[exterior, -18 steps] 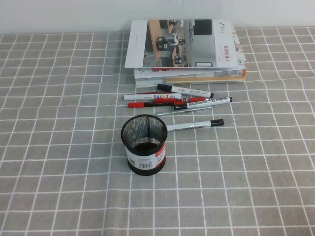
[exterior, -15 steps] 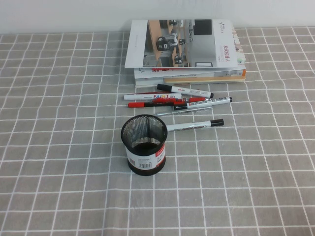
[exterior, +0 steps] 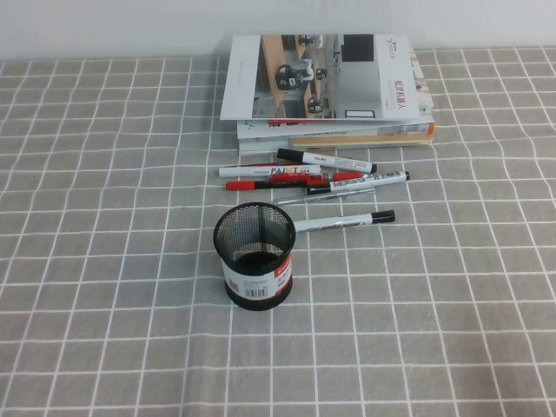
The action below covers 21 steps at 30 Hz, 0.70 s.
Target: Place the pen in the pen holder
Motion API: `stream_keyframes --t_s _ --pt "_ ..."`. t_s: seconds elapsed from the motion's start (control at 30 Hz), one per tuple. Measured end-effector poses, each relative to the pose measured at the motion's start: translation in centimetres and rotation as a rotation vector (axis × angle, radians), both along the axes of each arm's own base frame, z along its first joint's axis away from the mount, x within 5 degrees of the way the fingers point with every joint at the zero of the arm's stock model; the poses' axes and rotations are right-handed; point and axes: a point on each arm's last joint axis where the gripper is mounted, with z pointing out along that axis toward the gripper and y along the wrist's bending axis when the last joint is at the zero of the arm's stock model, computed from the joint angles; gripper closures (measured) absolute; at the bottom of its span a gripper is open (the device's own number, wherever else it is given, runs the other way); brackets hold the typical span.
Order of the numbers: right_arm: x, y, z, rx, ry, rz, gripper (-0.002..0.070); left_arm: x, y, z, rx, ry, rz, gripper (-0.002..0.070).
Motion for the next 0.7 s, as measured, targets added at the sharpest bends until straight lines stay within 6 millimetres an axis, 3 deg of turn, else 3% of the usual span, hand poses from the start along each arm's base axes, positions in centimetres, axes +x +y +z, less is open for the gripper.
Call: stream_keyframes --t_s 0.1,0.33,0.57,0.7 --pt "0.0 0.0 0.3 0.168 -0.013 -0.004 0.0689 0.0 0.0 0.0 0.0 0.0 0.0 0.0678" --pt "0.0 0.2 0.3 0.133 -0.014 0.024 0.0689 0.0 0.0 0.0 0.0 0.0 0.0 0.0678" --pt "-0.2 0.9 0.1 -0.119 -0.024 0.098 0.0689 0.0 0.0 0.0 0.0 0.0 0.0 0.0678" --pt "-0.3 1.3 2.5 -0.308 -0.063 0.148 0.0689 0.0 0.0 0.0 0.0 0.0 0.0 0.0678"
